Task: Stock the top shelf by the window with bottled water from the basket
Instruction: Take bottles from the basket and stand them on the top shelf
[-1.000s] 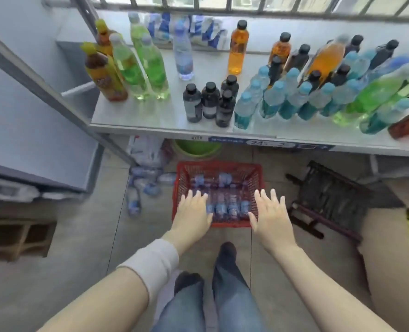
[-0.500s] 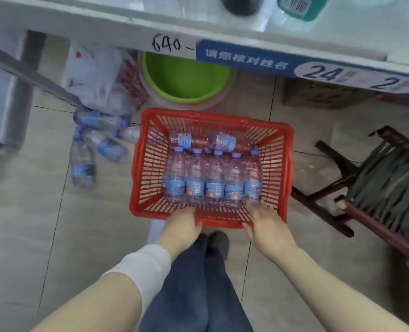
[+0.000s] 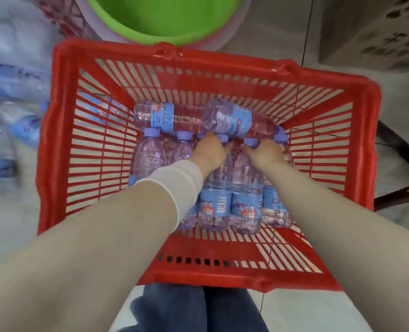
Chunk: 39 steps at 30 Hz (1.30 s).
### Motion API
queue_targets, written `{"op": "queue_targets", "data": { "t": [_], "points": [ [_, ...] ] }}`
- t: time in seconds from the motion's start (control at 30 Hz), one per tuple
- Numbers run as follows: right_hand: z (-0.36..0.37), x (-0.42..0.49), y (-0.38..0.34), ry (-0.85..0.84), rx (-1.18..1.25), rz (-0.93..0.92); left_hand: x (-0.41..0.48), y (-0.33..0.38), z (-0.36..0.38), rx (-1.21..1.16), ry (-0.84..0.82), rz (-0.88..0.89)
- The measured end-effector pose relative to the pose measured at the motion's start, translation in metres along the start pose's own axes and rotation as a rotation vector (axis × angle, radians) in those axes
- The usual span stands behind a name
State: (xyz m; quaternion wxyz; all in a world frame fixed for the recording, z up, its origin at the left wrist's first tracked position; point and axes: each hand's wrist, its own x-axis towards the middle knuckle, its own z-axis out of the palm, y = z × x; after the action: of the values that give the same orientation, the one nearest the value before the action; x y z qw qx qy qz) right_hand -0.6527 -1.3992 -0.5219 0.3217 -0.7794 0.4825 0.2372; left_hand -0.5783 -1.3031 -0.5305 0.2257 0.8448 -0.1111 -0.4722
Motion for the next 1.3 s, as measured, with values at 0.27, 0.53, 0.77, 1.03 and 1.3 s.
{"op": "queue_targets", "data": {
  "t": [0.27,0.53,0.77,1.03,1.3],
  "points": [
    [-0.031,-0.027,0.008,-0.041,0.114,-0.048,-0.047,-0.006,-0.023,-0.185,0.047,0.086],
    [-0.059,-0.157,0.018,0.193,-0.030,-0.423,-0.176,-0.019,-0.067,-0.081,0.045,0.376],
    [-0.138,-0.265,-0.011,0.366,0.100,-0.422,-0.303,0.016,-0.142,-0.184,0.342,0.464],
    [-0.294,-0.458,-0.097,0.540,0.450,-0.497,-0.516,0.094,-0.265,-0.283,0.624,0.550],
    [-0.422,-0.614,-0.195,0.736,0.549,-0.691,-0.691,0.137,-0.366,-0.557,0.899,0.606]
  ]
}}
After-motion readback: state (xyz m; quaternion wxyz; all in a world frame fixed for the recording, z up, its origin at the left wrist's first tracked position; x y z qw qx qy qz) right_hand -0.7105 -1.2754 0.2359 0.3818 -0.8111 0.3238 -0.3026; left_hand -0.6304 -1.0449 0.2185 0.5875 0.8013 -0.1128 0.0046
